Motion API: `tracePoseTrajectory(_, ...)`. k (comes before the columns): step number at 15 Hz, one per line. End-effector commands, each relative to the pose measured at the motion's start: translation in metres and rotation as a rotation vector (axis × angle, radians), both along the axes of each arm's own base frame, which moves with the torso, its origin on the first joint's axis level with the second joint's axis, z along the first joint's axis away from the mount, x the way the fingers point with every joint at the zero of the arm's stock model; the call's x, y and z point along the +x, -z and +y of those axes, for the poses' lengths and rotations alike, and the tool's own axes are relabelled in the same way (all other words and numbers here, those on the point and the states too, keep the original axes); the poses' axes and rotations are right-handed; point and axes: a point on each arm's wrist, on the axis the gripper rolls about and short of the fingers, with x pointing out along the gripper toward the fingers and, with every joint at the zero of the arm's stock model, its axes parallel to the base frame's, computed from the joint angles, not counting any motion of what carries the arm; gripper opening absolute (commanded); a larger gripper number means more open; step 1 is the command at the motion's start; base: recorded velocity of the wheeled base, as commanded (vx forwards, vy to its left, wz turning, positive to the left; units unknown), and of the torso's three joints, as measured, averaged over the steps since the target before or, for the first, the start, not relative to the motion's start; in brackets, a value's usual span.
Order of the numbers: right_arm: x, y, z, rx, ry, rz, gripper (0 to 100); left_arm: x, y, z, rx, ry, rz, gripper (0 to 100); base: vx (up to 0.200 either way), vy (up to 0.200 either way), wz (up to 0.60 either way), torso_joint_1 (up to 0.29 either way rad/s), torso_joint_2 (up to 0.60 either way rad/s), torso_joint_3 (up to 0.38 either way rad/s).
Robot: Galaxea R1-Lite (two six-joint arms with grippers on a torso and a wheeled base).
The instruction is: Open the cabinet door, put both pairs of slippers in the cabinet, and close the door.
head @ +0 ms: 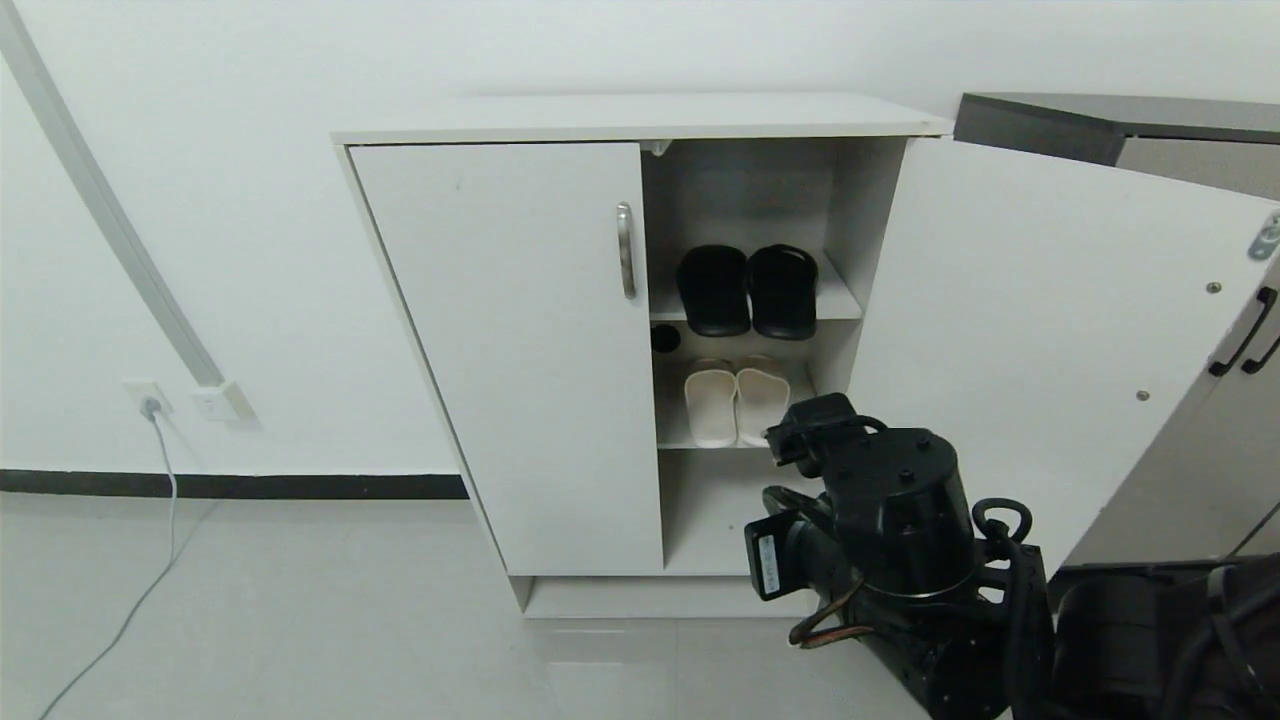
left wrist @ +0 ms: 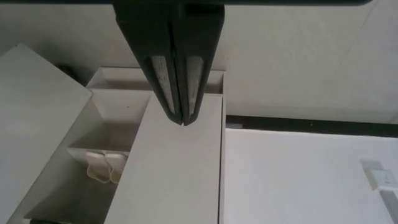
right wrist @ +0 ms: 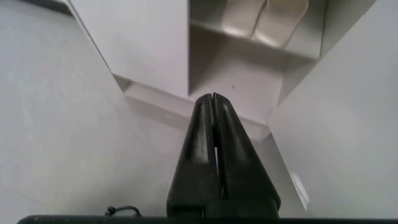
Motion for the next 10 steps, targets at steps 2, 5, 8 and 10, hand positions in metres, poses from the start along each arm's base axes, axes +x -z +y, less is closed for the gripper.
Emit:
tracePoseTrajectory(2, -0.0009, -0.0005, 0.0010, 0.003, -0.003, -0.002, 0, 0.0000, -0.0004, 0.0000, -0.002, -0.001, -0.001, 0, 0.000, 0.000, 0.00, 0.051, -0.55, -0.371)
tracePoseTrajectory(5, -0.0011, -0.0001, 0.0008, 0.002, -0.001, -0.002, 0, 0.0000, -0.0004, 0.0000, -0.002, -0.001, -0.001, 0, 0.000, 0.000, 0.00, 0.084, -0.50, -0.355)
tracePoseTrajectory(8, -0.0012, 0.0003, 0.0006, 0.000, -0.001, -0.001, 0, 0.0000, -0.0004, 0.0000, -0.002, -0.001, -0.001, 0, 0.000, 0.000, 0.00, 0.128, -0.46, -0.336)
tracePoseTrajectory(10, -0.0013, 0.0007, 0.0004, -0.001, -0.001, 0.000, 0, 0.0000, -0.0004, 0.0000, -0.002, -0.001, -0.001, 0, 0.000, 0.000, 0.00, 0.141, -0.48, -0.327)
